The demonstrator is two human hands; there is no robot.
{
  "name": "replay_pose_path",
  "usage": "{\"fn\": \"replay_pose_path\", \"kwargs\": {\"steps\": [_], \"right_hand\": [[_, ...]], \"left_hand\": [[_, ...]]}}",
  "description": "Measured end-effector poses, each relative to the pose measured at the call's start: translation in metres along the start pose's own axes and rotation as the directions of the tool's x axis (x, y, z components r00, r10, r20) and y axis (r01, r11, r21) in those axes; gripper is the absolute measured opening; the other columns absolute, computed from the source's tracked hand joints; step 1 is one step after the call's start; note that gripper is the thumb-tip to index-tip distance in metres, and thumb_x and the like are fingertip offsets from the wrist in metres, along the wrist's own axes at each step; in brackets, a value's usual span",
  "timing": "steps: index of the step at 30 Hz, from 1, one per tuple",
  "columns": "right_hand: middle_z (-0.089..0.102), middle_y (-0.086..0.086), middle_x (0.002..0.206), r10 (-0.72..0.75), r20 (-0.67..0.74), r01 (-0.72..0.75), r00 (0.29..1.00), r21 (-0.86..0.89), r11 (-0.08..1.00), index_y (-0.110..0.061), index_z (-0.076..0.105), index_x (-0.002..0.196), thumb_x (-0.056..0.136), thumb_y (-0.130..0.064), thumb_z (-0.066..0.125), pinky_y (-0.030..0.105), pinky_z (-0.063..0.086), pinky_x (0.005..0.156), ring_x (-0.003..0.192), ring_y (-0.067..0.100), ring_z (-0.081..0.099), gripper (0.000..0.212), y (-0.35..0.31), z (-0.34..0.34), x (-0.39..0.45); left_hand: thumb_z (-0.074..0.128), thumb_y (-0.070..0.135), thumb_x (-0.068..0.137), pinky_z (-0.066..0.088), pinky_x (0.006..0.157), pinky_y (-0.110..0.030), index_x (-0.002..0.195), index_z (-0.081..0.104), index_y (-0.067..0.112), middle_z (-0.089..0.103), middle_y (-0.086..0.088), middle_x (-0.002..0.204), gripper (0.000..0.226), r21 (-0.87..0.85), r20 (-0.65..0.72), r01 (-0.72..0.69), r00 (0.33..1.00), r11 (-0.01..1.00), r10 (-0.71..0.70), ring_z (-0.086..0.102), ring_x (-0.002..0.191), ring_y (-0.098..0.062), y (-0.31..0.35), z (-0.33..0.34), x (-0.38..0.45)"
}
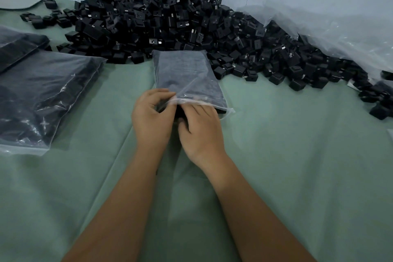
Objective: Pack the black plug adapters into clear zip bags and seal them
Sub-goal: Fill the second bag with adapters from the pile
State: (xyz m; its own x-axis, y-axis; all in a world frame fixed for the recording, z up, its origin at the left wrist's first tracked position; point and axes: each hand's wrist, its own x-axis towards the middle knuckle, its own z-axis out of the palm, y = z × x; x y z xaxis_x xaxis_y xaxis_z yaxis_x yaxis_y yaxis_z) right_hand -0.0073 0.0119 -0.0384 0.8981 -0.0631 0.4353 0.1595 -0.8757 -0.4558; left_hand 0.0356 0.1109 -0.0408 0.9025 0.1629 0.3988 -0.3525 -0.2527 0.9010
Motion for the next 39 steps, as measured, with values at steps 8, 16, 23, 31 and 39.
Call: {"fn": "replay_pose_path", "kwargs": {"steps": [8,16,23,31,39], "right_hand": [[0.055,-0.01,0.13,-0.053,0.115,0.062,0.992,-0.076,0.995,-0.029,0.058,0.127,0.086,-0.028,0.05,0.036,0.023,0.112,0.129,0.013,0.041,0.042,0.006,0.004,0.003],[0.043,-0.005,0.148,-0.058,0.182,0.064,0.982,-0.027,0.998,-0.028,0.047,0.139,0.093,-0.022,0.049,0.043,0.018,0.116,0.143,0.015,0.026,0.046,0.012,0.002,0.022],[0.043,-0.001,0.145,-0.116,0.277,0.175,0.954,-0.198,0.964,-0.028,0.051,0.131,0.094,-0.024,0.044,0.042,0.011,0.117,0.139,0.02,0.029,0.038,0.011,0.011,0.049],[0.026,0.005,0.157,-0.136,0.308,0.238,0.942,-0.324,0.915,-0.022,0.032,0.148,0.096,-0.026,0.038,0.036,0.014,0.119,0.145,0.022,0.02,0.052,0.01,0.016,0.052],[0.064,0.005,0.069,-0.331,-0.34,0.284,0.88,-0.182,0.941,-0.007,0.067,0.071,0.079,-0.009,0.045,0.027,0.04,0.053,0.06,0.022,0.056,0.023,0.012,-0.022,0.032]], "left_hand": [[0.066,0.026,0.085,0.049,0.089,-0.019,0.107,0.07,0.024,0.069,0.011,0.101,0.023,0.068,-0.005,0.121,0.993,0.99,-0.121,0.062,0.096,-0.002,-0.001,0.001,0.002],[0.066,0.021,0.084,0.049,0.09,-0.029,0.091,0.07,0.029,0.068,0.009,0.097,0.011,0.018,-0.031,0.017,0.999,1.0,-0.017,0.061,0.098,-0.007,0.001,0.002,0.001],[0.069,0.013,0.084,0.045,0.095,-0.025,0.085,0.069,0.022,0.064,0.008,0.112,0.009,0.074,-0.008,-0.038,0.999,0.997,0.039,0.058,0.108,-0.008,-0.002,0.003,0.004],[0.053,0.029,0.083,0.05,0.084,-0.022,0.086,0.062,0.032,0.066,0.025,0.101,0.009,-0.022,0.082,0.093,0.992,0.995,-0.091,0.059,0.097,0.009,-0.002,0.006,0.004],[0.055,0.028,0.093,0.049,0.078,-0.026,0.102,0.063,0.024,0.067,0.015,0.097,0.013,0.047,0.087,0.125,0.988,0.991,-0.129,0.061,0.091,0.0,-0.01,0.008,0.007]]}}
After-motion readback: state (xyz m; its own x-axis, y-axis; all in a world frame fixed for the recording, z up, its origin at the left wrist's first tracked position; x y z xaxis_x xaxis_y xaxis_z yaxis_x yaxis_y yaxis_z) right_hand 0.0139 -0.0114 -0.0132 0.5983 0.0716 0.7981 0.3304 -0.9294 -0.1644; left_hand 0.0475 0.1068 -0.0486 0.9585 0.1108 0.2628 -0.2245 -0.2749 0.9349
